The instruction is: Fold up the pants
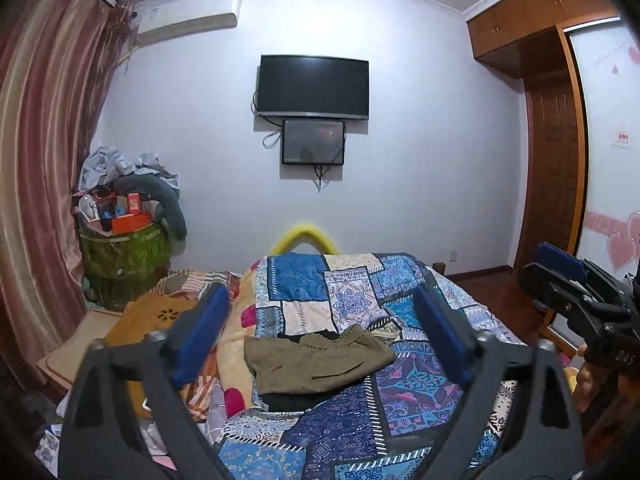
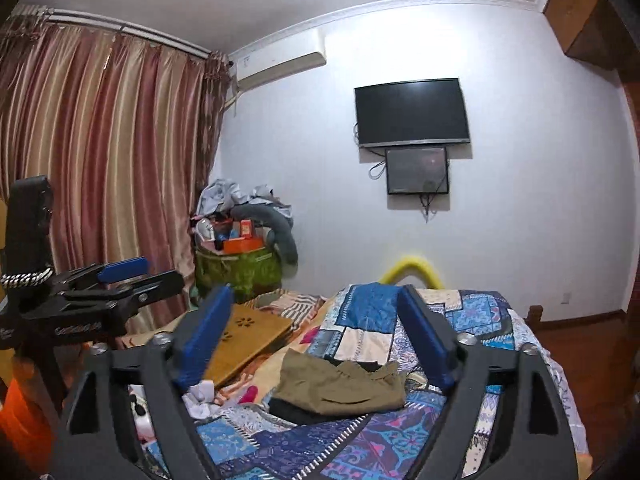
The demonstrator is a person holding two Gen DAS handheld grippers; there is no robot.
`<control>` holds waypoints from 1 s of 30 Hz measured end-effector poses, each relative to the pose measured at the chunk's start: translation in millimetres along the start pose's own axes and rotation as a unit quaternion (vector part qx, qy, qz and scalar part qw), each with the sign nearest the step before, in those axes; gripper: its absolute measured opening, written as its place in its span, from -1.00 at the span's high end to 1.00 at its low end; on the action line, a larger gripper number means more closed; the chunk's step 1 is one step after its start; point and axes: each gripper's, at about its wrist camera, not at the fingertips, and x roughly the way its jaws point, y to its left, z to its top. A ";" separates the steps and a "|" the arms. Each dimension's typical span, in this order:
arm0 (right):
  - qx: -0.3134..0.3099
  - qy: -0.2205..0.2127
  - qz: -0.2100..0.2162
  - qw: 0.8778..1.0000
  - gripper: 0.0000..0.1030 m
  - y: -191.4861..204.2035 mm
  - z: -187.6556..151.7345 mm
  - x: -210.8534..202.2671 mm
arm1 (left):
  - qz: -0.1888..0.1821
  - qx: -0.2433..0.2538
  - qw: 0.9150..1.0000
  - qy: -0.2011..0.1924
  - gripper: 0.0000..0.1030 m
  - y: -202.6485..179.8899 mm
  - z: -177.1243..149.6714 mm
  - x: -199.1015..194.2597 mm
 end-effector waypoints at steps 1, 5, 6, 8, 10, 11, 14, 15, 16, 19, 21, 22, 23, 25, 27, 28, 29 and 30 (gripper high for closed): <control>0.005 -0.001 -0.005 1.000 -0.69 -0.8 0.0 -0.5 | 0.002 0.001 1.000 -0.004 -0.95 -0.4 -0.8 -3.0; 0.009 0.000 -0.027 1.000 -1.00 -0.3 -0.4 -1.8 | 0.004 0.001 1.000 -0.014 -1.00 0.7 -3.1 -11.6; 0.005 0.002 -0.032 0.999 -1.00 1.2 -0.5 -1.1 | 0.004 0.000 1.000 -0.015 -1.00 0.6 -3.3 -13.5; 0.002 0.004 -0.035 0.999 -1.00 4.8 -2.4 -5.0 | 0.002 -0.004 1.000 -0.015 -1.00 2.3 -3.7 -13.9; 0.002 0.006 -0.033 0.999 -1.00 5.2 -1.6 -6.5 | 0.000 -0.006 1.000 -0.015 -1.00 2.6 -4.2 -15.0; 0.002 0.006 -0.033 0.999 -1.00 5.8 -3.0 -8.7 | 0.000 -0.006 1.000 -0.015 -1.00 3.1 -4.0 -15.1; 0.003 0.006 -0.032 0.999 -1.00 5.4 -2.0 -8.8 | 0.000 -0.008 1.000 -0.017 -1.00 3.4 -5.0 -15.1; 0.003 0.006 -0.031 1.000 -1.00 4.9 -3.5 -9.9 | -0.001 -0.011 1.000 -0.018 -1.00 4.2 -5.5 -14.6; 0.004 0.006 -0.029 1.000 -1.00 4.9 -4.1 -10.5 | -0.002 -0.012 1.000 -0.018 -1.00 4.3 -5.6 -14.0; 0.005 0.006 -0.030 1.000 -1.00 6.6 -5.8 -11.7 | -0.001 -0.010 1.000 -0.019 -1.00 3.5 -6.5 -11.7; 0.004 0.006 -0.031 0.999 -1.00 7.0 -6.4 -11.5 | 0.002 -0.006 1.000 -0.018 -1.00 2.3 -7.3 -11.2; 0.003 0.007 -0.032 0.999 -1.00 7.5 -7.5 -11.8 | 0.002 -0.004 1.000 -0.016 -1.00 1.8 -8.2 -10.0; 0.002 0.007 -0.035 0.999 -1.00 7.3 -7.6 -11.7 | 0.001 -0.003 1.000 -0.015 -1.00 1.5 -8.8 -8.9; 0.002 0.008 -0.038 0.999 -1.00 7.4 -10.2 -11.9 | 0.000 -0.005 1.000 -0.010 -1.00 1.8 -11.1 -6.2; 0.003 0.013 -0.040 0.999 -1.00 6.9 -11.2 -11.3 | 0.000 -0.006 1.000 -0.005 -1.00 2.2 -12.7 -3.2; 0.003 0.015 -0.041 0.999 -1.00 6.8 -11.6 -10.8 | -0.001 -0.006 1.000 -0.003 -1.00 2.5 -13.2 -2.3; 0.003 0.017 -0.042 0.999 -1.00 6.3 -11.8 -10.5 | -0.002 -0.007 1.000 -0.002 -1.00 2.8 -13.6 -1.4; 0.003 0.019 -0.043 0.999 -1.00 6.0 -12.1 -10.1 | -0.002 -0.008 1.000 0.000 -1.00 3.5 -14.1 -0.6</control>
